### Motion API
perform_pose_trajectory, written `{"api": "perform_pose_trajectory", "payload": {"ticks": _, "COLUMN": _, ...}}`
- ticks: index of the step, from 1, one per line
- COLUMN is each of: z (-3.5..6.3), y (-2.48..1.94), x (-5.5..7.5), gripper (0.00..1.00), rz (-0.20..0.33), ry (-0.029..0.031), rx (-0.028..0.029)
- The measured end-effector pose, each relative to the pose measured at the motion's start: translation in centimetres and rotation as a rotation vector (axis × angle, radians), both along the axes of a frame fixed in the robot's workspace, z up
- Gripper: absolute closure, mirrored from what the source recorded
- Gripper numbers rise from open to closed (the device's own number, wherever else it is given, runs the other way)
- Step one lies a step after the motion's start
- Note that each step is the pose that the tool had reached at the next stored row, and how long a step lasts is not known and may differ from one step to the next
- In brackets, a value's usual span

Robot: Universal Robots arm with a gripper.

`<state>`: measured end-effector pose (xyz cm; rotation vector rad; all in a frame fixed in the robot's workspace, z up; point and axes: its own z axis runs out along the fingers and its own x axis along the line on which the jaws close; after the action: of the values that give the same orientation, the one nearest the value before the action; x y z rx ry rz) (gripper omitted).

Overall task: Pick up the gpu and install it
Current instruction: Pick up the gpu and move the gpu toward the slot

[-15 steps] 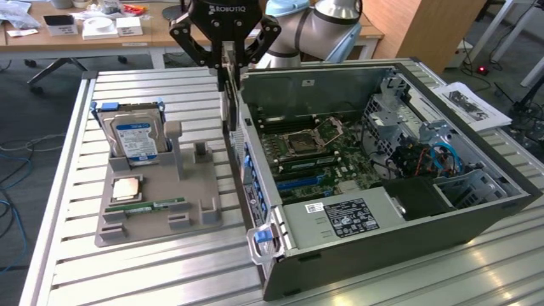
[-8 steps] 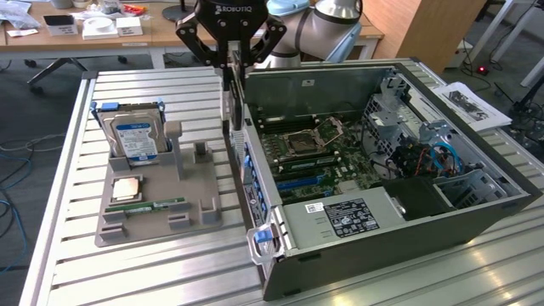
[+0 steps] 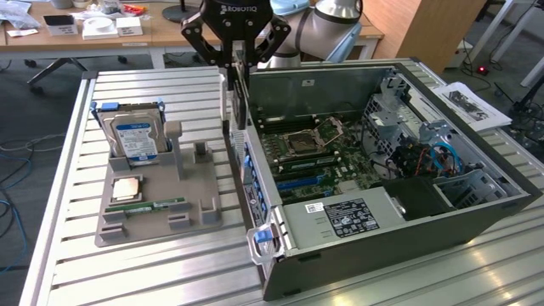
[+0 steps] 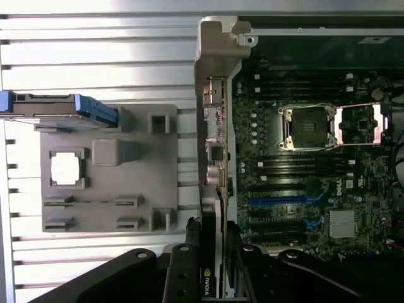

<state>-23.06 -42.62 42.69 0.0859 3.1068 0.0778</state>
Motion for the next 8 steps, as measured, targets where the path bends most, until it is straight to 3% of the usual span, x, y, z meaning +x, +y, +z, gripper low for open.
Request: {"api": "perform_pose_trajectory", "payload": {"ticks": 8, "z": 0.00, "y": 0.03, "x": 0.71, "gripper": 0.73, "rz": 0.000, "ry": 0.0000, "rx": 0.0000}}
